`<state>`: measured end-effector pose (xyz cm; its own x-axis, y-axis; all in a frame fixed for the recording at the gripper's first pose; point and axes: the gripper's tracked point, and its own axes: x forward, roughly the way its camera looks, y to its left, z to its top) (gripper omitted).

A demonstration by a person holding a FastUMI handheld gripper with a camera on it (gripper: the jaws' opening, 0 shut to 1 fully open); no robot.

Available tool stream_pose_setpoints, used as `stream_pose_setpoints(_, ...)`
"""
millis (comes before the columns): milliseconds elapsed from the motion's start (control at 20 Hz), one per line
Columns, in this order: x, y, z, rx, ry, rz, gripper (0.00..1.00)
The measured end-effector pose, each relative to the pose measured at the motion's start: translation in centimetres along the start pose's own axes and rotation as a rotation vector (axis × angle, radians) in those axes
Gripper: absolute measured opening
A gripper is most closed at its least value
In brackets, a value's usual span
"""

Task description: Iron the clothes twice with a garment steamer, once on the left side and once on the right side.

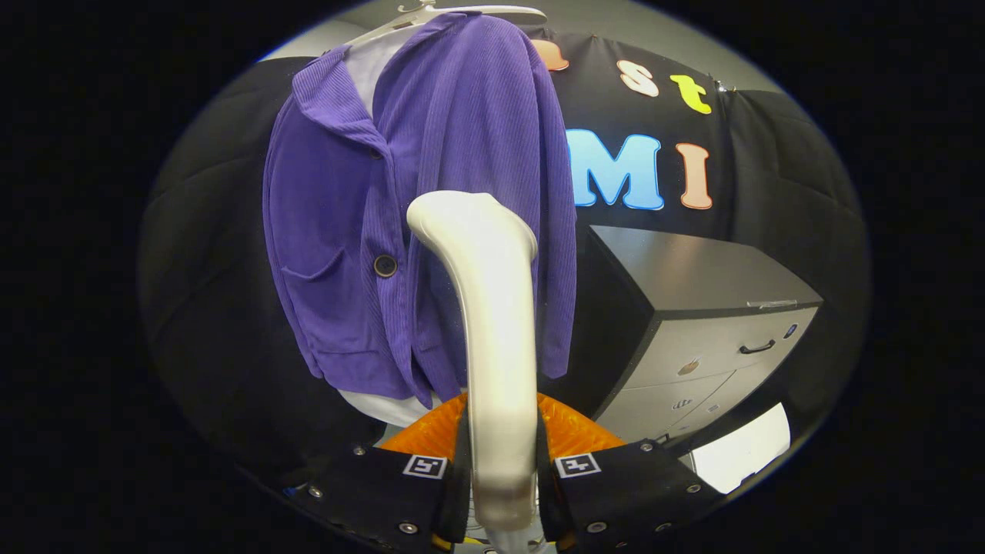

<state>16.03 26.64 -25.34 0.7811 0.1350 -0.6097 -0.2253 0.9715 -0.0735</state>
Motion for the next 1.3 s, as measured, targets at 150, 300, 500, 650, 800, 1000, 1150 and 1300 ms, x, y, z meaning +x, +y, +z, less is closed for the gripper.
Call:
stream_pose_setpoints(150,0.0,-0.3,-1.4,0.013,0.039,0.017,0.36)
stream_pose_setpoints(300,0.0,-0.3,-3.3,0.022,0.09,0.037,0.36)
stream_pose_setpoints(500,0.1,-0.5,-7.0,0.015,0.181,0.072,0.36)
stream_pose_setpoints(650,0.2,-1.0,-9.4,0.004,0.247,0.102,0.37)
stream_pose_setpoints(800,0.0,-2.0,-10.2,0.001,0.285,0.129,0.36)
stream_pose_setpoints(1000,-1.3,-3.8,-10.5,0.019,0.296,0.165,0.36)
stream_pose_setpoints(1150,-2.8,-5.0,-10.7,-0.016,0.301,0.219,0.37)
stream_pose_setpoints(1300,-3.8,-6.3,-11.2,-0.015,0.312,0.269,0.36)
